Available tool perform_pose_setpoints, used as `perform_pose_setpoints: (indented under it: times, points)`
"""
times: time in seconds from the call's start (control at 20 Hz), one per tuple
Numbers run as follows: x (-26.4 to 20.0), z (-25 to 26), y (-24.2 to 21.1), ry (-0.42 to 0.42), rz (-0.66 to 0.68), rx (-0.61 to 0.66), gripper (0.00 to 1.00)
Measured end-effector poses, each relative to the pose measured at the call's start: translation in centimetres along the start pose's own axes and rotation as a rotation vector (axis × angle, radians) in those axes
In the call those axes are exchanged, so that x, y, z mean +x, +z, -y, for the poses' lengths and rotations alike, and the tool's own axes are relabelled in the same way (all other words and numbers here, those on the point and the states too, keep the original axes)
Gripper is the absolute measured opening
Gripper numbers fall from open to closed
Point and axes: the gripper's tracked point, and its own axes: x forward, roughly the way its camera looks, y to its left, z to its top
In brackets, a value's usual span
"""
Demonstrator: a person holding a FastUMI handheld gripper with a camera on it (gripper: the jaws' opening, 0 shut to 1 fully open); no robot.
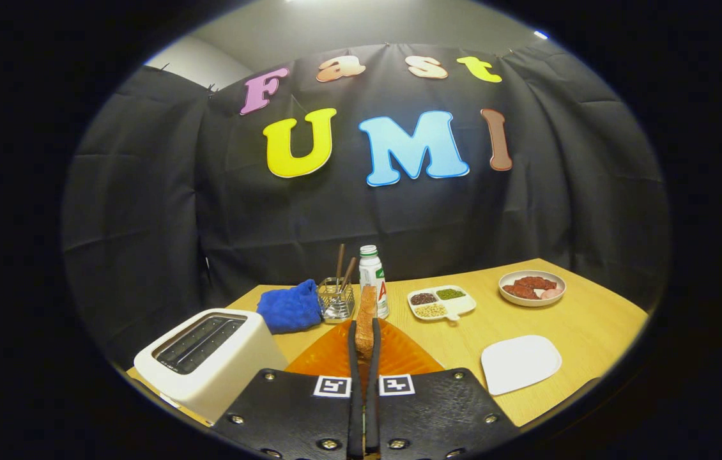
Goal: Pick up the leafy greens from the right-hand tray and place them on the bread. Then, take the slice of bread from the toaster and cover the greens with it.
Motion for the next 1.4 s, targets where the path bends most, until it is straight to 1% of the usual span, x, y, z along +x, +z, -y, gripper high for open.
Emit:
perform_pose_setpoints:
  times: [0.05, 0.15, 0.3, 0.5, 0.6, 0.7, 0.8, 1.0, 1.1, 1.15, 1.2, 1.25, 1.3, 1.35, 1.4]
  points:
    - [0.1, -0.6, -0.3, 0.019, 0.001, 0.017, 0.02]
    - [0.5, -1.3, -1.6, 0.036, -0.017, 0.009, 0.02]
    - [1.1, -1.6, -2.7, 0.038, -0.023, 0.009, 0.02]
    - [1.9, -1.2, -3.4, 0.037, -0.010, 0.071, 0.02]
    - [2.6, -0.9, -4.1, 0.030, -0.020, 0.081, 0.02]
    - [3.0, -1.2, -4.9, 0.052, -0.040, 0.120, 0.02]
    - [3.3, -1.1, -5.5, 0.051, -0.061, 0.139, 0.02]
    - [3.7, 0.2, -5.9, 0.010, -0.068, 0.119, 0.02]
    - [3.7, 0.7, -6.2, 0.011, -0.075, 0.111, 0.02]
    - [3.7, 1.0, -6.3, 0.010, -0.076, 0.109, 0.06]
    - [3.8, 1.5, -6.5, 0.009, -0.079, 0.115, 0.06]
    - [3.7, 1.5, -6.6, 0.024, -0.084, 0.135, 0.10]
    - [3.7, 1.5, -6.6, 0.042, -0.085, 0.168, 0.10]
    - [3.7, 1.6, -6.5, 0.056, -0.086, 0.193, 0.12]
    - [3.7, 2.1, -6.4, 0.055, -0.082, 0.201, 0.12]
